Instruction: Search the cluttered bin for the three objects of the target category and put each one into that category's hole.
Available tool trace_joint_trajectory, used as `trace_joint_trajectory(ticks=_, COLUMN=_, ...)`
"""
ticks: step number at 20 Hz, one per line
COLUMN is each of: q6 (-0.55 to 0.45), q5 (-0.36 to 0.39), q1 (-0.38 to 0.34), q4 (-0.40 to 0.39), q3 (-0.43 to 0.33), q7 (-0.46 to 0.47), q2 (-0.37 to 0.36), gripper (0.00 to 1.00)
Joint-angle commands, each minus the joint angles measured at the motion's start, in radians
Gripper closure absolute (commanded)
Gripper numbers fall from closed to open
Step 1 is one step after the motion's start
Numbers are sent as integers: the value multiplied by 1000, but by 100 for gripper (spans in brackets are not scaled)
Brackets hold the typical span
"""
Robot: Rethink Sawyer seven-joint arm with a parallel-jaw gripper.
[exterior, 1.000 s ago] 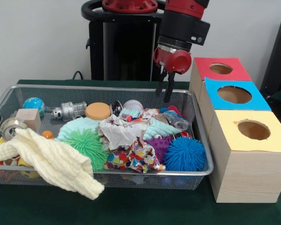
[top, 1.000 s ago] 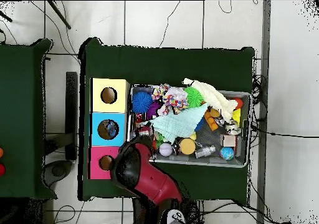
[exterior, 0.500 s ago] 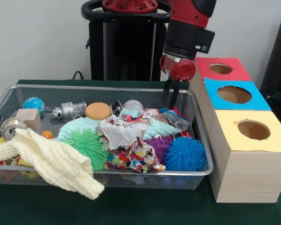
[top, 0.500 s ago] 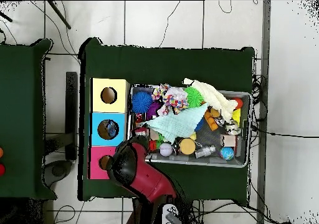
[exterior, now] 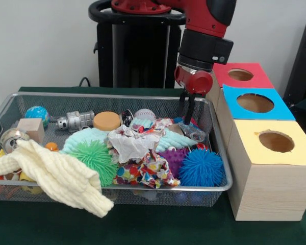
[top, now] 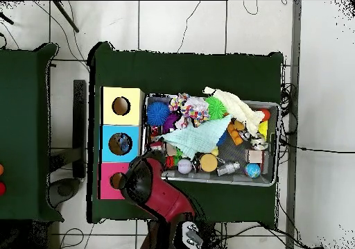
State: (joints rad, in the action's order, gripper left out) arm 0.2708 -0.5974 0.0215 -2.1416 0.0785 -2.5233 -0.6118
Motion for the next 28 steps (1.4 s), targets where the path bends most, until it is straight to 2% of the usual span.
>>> trace_joint_trajectory(ticks=1, q6=97, q5=-28, q1=-39, q4=91, q3=-91, q7=-282, q2=56, gripper=0)
trace_joint_trajectory(ticks=12, q6=86, q5=-72, q1=-12, q4=97, q3=-90, q7=-275, q2=60, gripper=0)
trace_joint_trajectory(ticks=15, q6=100, q5=-43, q1=-34, q4=102, q3=-108, q7=-282, q2=68, gripper=0)
trace_joint_trajectory(ticks=28, q6=102, q5=-61, q1=-21, q4=118, q3=-123, q7=-287, q2=78, gripper=0)
